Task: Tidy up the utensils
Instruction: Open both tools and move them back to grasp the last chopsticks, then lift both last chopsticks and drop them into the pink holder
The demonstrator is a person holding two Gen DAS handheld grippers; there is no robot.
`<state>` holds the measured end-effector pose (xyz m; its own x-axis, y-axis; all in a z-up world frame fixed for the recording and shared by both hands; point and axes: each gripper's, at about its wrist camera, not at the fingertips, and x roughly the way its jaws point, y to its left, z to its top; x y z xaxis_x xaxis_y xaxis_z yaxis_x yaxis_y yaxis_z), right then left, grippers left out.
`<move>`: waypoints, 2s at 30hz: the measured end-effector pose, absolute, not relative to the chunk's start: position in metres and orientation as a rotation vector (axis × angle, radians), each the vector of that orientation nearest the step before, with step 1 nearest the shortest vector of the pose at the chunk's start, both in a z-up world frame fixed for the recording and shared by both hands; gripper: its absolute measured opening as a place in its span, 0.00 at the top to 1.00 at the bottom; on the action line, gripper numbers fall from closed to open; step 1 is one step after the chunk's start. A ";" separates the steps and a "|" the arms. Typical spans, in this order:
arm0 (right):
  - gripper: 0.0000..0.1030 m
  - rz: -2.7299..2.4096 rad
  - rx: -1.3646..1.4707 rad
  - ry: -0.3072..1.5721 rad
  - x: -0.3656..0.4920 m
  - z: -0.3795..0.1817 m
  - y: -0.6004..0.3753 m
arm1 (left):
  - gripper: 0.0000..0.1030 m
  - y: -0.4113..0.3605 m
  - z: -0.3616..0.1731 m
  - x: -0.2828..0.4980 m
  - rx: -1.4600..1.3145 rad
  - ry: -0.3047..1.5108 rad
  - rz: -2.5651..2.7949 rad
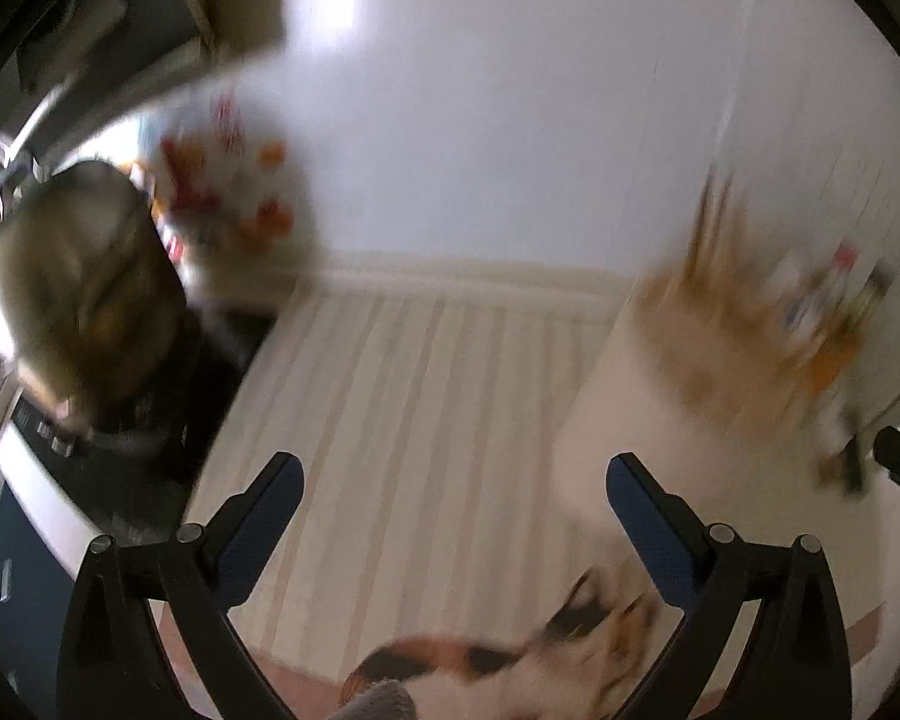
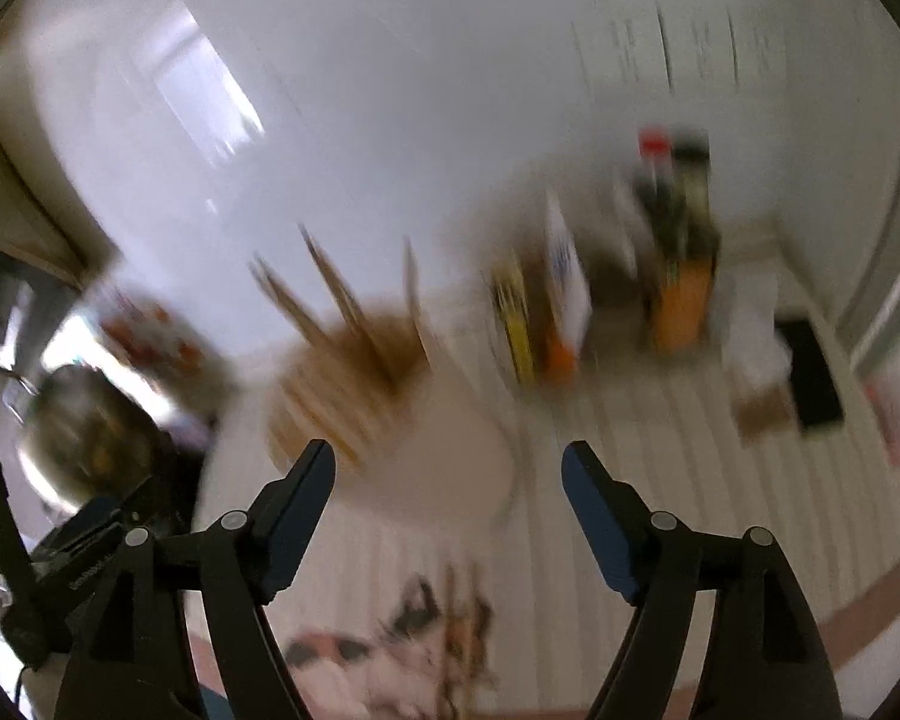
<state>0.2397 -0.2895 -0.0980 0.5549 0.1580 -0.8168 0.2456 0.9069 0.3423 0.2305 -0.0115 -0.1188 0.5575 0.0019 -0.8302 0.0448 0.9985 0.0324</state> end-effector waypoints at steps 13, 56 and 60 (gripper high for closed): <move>0.57 -0.070 0.393 1.480 0.217 -0.297 -0.228 | 0.00 -0.011 -0.292 0.189 0.238 1.321 0.076; 0.93 -0.129 0.208 1.537 0.175 -0.322 -0.261 | 0.95 -0.099 -0.281 0.169 0.307 1.383 -0.196; 0.93 -0.070 0.196 1.541 0.181 -0.322 -0.235 | 0.95 -0.090 -0.281 0.166 0.288 1.392 -0.183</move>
<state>0.1811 -0.2351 -0.3220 0.0315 0.0783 -0.9964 0.1677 0.9824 0.0825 0.1655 -0.0900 -0.2810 0.1724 0.0422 -0.9841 0.2950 0.9510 0.0924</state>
